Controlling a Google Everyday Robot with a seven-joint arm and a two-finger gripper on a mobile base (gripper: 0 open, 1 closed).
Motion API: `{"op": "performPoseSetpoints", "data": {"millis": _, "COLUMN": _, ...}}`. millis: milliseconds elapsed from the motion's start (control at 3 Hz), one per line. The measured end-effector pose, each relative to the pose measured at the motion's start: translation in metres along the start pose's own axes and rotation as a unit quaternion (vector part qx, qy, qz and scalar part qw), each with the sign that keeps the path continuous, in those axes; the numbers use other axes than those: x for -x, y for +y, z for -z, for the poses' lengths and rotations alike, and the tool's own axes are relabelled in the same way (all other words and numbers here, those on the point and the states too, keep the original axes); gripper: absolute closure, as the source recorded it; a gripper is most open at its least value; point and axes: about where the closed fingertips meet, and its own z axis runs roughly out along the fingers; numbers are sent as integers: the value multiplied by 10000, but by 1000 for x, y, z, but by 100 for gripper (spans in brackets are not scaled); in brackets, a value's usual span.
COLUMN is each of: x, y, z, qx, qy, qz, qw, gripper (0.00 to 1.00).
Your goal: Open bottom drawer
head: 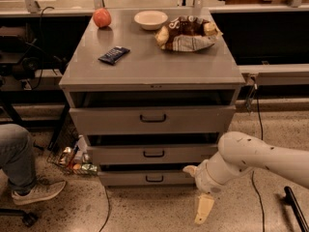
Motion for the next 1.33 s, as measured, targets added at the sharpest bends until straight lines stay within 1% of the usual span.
{"op": "performPoseSetpoints", "data": {"millis": 333, "x": -28, "y": -7, "z": -25, "qx": -116, "qy": 35, "qz": 51, "qw": 9999, "gripper": 0}}
{"op": "performPoseSetpoints", "data": {"millis": 667, "x": -69, "y": -42, "z": -67, "qx": -463, "qy": 139, "qz": 165, "qw": 9987, "gripper": 0}}
{"op": "performPoseSetpoints", "data": {"millis": 1000, "x": -111, "y": -74, "z": -124, "qx": -702, "qy": 60, "qz": 144, "qw": 9974, "gripper": 0}}
{"op": "performPoseSetpoints", "data": {"millis": 1333, "x": -110, "y": -74, "z": -123, "qx": -707, "qy": 65, "qz": 150, "qw": 9974, "gripper": 0}}
